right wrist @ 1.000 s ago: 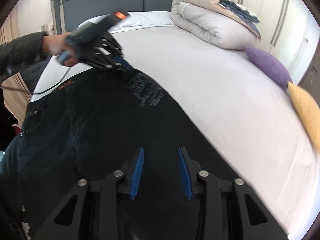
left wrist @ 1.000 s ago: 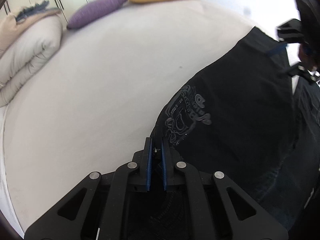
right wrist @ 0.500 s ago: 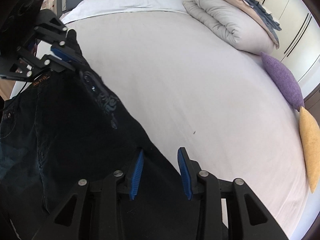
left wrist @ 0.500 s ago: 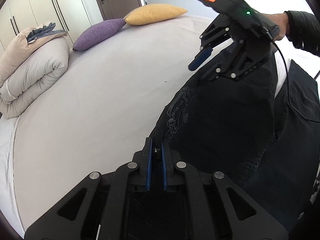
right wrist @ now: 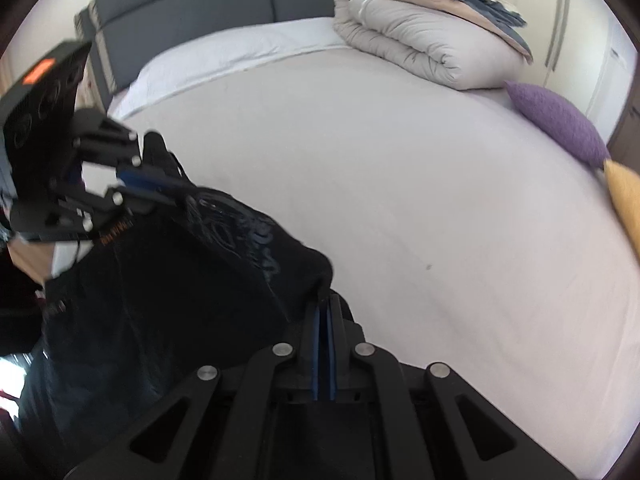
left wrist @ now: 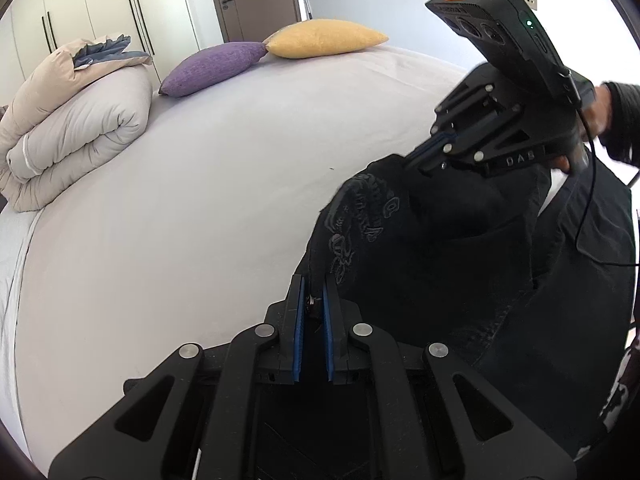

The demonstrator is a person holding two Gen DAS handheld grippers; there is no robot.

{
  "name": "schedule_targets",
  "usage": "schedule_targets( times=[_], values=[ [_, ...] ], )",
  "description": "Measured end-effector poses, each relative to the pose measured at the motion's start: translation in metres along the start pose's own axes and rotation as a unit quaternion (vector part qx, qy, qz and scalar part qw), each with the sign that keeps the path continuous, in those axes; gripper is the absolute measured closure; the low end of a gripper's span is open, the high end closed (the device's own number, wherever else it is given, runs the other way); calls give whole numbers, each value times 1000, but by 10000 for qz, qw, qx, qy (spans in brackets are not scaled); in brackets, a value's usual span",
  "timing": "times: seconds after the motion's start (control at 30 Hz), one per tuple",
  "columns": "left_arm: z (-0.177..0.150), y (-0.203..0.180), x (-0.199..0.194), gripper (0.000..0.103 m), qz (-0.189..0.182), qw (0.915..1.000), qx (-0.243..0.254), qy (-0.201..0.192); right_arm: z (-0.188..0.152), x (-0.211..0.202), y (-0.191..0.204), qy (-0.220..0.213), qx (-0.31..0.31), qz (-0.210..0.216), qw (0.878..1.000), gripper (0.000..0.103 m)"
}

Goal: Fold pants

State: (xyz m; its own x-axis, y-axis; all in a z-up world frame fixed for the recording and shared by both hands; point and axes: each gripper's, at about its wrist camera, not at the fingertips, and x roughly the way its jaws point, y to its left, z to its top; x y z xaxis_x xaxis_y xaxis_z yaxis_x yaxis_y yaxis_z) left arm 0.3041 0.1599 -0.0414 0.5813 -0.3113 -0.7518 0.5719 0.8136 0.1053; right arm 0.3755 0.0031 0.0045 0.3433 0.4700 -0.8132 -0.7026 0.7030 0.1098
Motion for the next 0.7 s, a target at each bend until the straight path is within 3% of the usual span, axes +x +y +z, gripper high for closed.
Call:
schedule_targets(
  times=[0.13,0.27,0.4,0.5,0.57,0.67,0.7],
  values=[
    [-9,-14,-13,96,-31,10000,-90,-7,-15,-5,21,-215,654,366,9970,99],
    [-21,-27,-28,96,-34,9999,-160,24,-24,-13,39,-323,806,685,9939,99],
    [-38,-44,-53,96,-22,9998,-174,-44,-38,-29,85,-141,-246,375,9989,99],
    [-55,-64,-71,96,126,9999,83,31,-57,-45,118,27,-1240,-126,9922,99],
    [-70,-81,-83,96,202,9991,356,109,-83,-59,141,95,-1920,-576,9796,100],
    [-95,-106,-95,96,250,9972,646,266,-116,-67,182,234,-3221,-1434,9355,100],
    [-104,-115,-98,96,248,9965,730,310,-132,-67,199,297,-3729,-1698,9117,100]
  ],
)
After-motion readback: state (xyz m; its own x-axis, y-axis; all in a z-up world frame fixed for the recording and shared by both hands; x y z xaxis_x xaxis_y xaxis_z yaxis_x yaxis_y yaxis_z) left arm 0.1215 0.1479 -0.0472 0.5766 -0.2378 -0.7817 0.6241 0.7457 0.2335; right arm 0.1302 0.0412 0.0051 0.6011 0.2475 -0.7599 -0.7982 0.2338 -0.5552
